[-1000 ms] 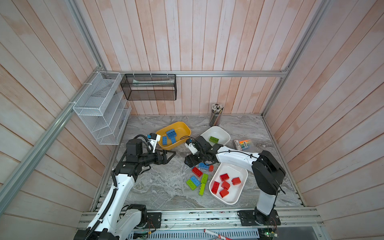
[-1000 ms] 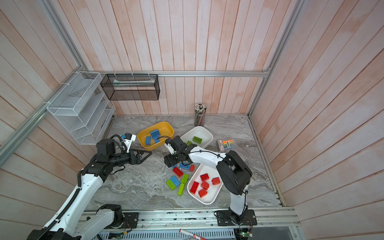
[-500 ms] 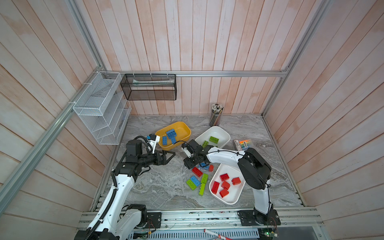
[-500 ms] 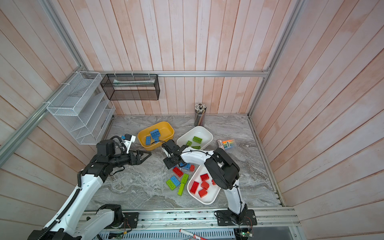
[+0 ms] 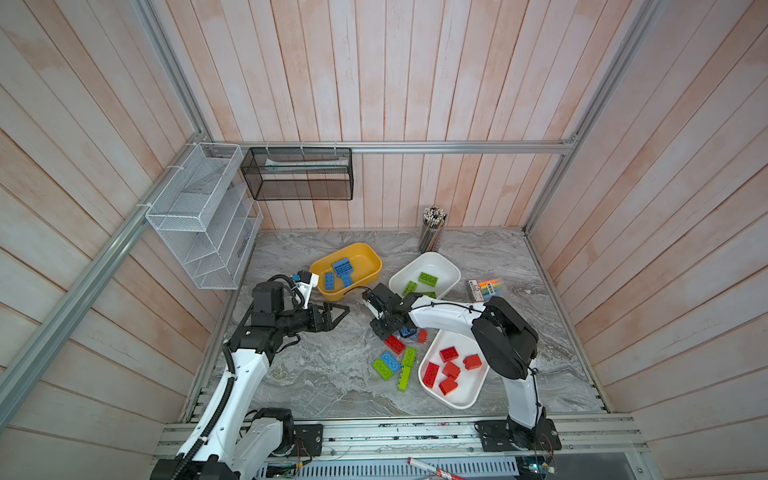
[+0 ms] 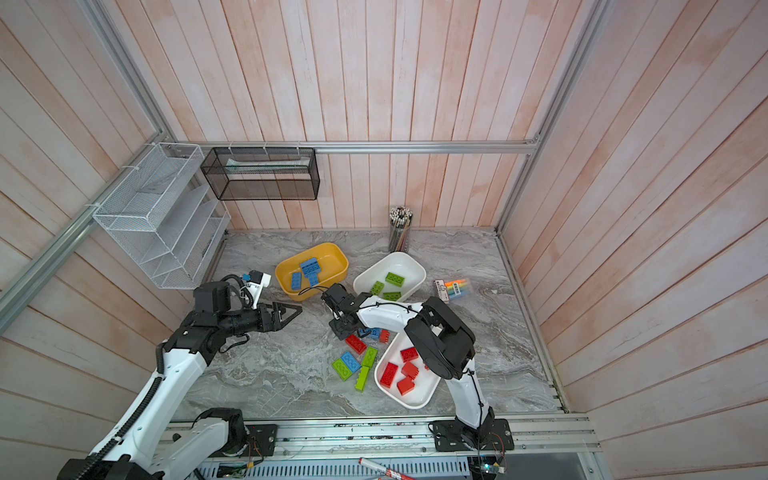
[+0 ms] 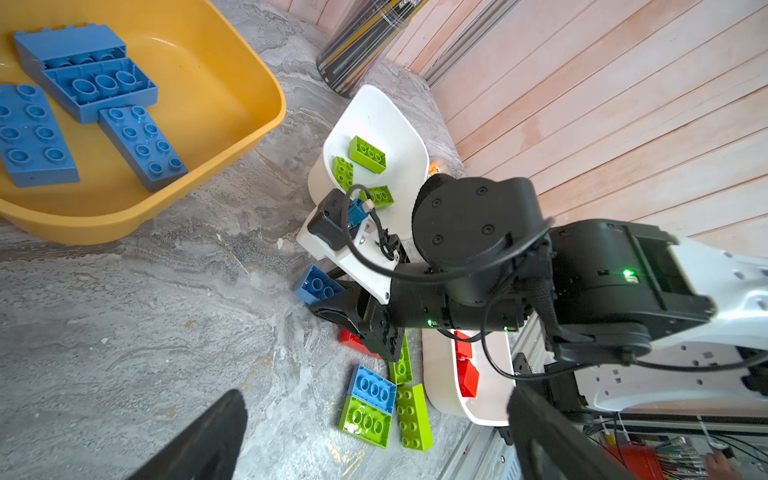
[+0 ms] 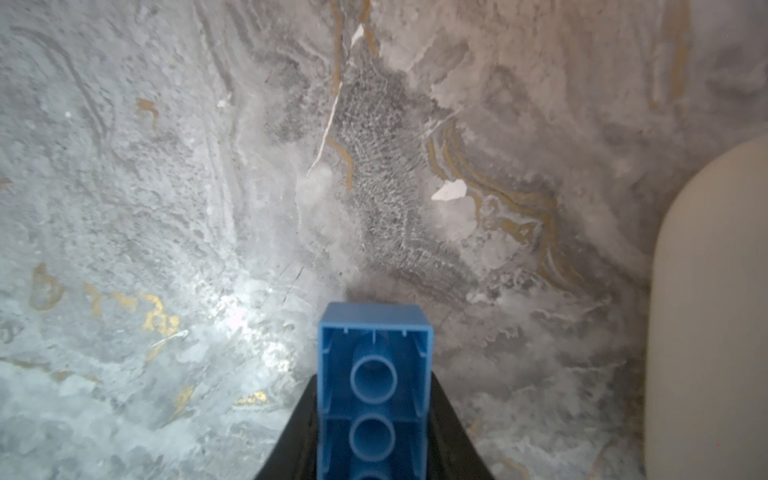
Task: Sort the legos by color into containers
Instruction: 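Carry the blue brick into the yellow tub and open the right gripper, then return the right gripper to the pile and grasp a red brick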
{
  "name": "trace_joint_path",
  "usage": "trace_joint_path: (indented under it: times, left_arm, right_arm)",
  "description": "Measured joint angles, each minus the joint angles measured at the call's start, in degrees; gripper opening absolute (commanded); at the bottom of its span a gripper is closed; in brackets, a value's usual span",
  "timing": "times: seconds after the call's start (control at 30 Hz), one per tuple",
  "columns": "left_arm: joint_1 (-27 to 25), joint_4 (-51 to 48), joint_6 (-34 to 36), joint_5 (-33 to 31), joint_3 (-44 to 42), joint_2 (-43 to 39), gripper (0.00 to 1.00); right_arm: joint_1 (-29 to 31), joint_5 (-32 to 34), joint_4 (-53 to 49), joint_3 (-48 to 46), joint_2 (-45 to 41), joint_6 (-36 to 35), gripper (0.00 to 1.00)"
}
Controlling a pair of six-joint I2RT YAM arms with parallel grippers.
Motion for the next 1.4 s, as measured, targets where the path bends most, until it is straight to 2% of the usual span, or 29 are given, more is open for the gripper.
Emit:
trace_joint_path:
  times: [0.13, 0.33, 0.43, 0.63, 0.8, 0.9, 1.03, 1.13, 1.2, 1.33, 1.4]
  left_arm:
    - [2.03, 0.02, -0.61, 1.31, -0.09, -0.42, 1.0]
    - [2.6, -0.07, -0.81, 2.43, -0.09, -1.01, 1.0]
    - [2.8, -0.11, -0.81, 2.54, -0.09, -1.03, 1.0]
    - [2.91, -0.11, -1.2, 2.56, -0.09, -1.07, 1.0]
    - [3.04, -0.33, -1.22, 2.54, -0.09, -1.07, 1.0]
    - [3.13, -1.07, -1.16, 2.54, -0.09, -1.05, 1.0]
    - [3.19, -1.7, -1.14, 2.54, -0.09, -1.05, 1.0]
    - [3.28, -1.77, -1.14, 2.56, -0.09, -1.03, 1.0]
    - [3.28, -1.77, -1.14, 2.56, -0.09, -0.83, 1.0]
    - [3.28, -1.79, -1.11, 2.56, -0.09, -0.11, 1.0]
    - [3.28, -1.77, -1.11, 2.6, -0.09, 0.11, 1.0]
  right_arm:
    - [-0.87, -1.36, 0.2, 3.06, -0.02, 0.04, 0.27]
    - [-4.83, -7.06, 3.85, 10.36, -0.09, 0.22, 0.27]
    - [-6.86, -9.09, 5.01, 16.87, 1.38, 0.13, 0.27]
    - [-9.22, -10.84, 5.22, 36.35, 12.5, -1.55, 0.28]
    - [-9.84, -10.82, 0.96, 52.72, 25.27, -3.67, 0.29]
    - [-10.05, -10.75, -0.94, 58.53, 30.77, -4.35, 0.31]
    - [-10.43, -10.38, -2.23, 59.63, 33.66, -5.18, 0.38]
    - [-10.67, -10.34, -2.56, 59.67, 34.18, -5.46, 0.55]
    - [-10.8, -10.16, -2.75, 60.35, 34.18, -6.03, 0.61]
    - [-10.95, -10.23, -3.15, 60.43, 32.94, -7.15, 0.63]
    - [-10.99, -10.78, -3.39, 56.7, 29.73, -7.58, 0.63]
